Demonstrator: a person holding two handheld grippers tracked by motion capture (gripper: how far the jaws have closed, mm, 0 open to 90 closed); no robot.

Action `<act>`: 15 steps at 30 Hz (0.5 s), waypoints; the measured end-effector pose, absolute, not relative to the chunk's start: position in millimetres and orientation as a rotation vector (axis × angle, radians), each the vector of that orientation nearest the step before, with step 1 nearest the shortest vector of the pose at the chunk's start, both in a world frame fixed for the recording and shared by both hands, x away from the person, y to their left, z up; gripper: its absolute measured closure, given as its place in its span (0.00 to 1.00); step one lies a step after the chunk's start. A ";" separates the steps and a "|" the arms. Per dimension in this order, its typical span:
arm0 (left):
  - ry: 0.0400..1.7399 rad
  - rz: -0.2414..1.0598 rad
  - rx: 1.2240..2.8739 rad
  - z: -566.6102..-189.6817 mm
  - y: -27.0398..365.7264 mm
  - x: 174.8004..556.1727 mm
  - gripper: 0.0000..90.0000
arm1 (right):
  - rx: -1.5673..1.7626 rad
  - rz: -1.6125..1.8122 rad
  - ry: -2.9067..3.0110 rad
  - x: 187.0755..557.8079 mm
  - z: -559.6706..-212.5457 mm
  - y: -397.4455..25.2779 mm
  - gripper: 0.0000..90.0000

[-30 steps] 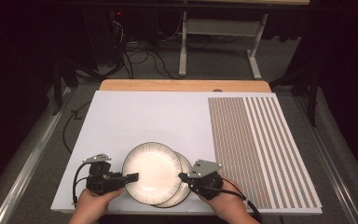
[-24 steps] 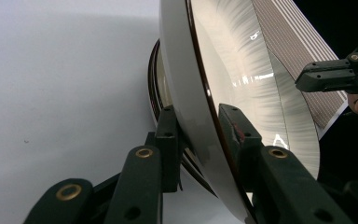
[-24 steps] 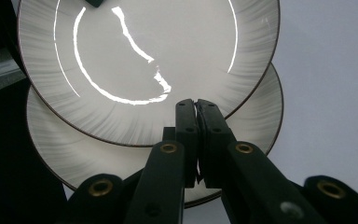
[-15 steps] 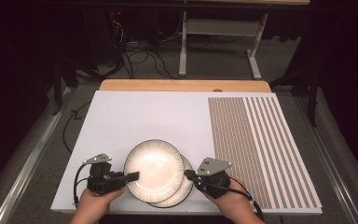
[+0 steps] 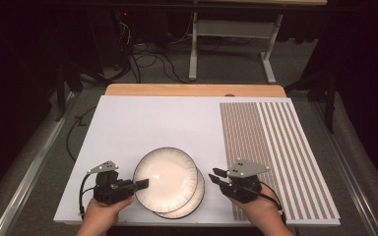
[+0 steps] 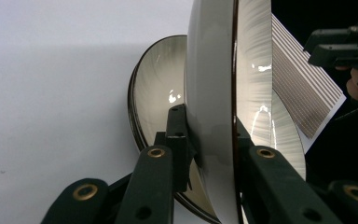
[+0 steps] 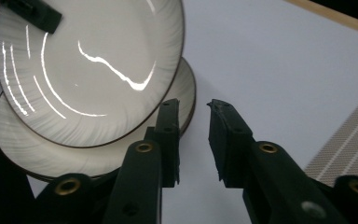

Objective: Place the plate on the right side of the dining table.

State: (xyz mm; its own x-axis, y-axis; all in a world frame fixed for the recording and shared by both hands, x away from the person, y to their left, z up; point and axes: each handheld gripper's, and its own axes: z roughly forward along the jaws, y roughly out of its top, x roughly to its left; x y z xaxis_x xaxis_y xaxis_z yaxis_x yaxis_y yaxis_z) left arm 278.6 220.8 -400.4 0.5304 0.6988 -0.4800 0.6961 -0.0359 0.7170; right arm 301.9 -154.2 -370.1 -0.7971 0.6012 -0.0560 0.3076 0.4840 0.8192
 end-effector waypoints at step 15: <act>1.086 0.112 1.718 -391.6 219.4 273.2 0.89 | 0.900 1.310 2.196 300.4 -356.7 -216.7 0.50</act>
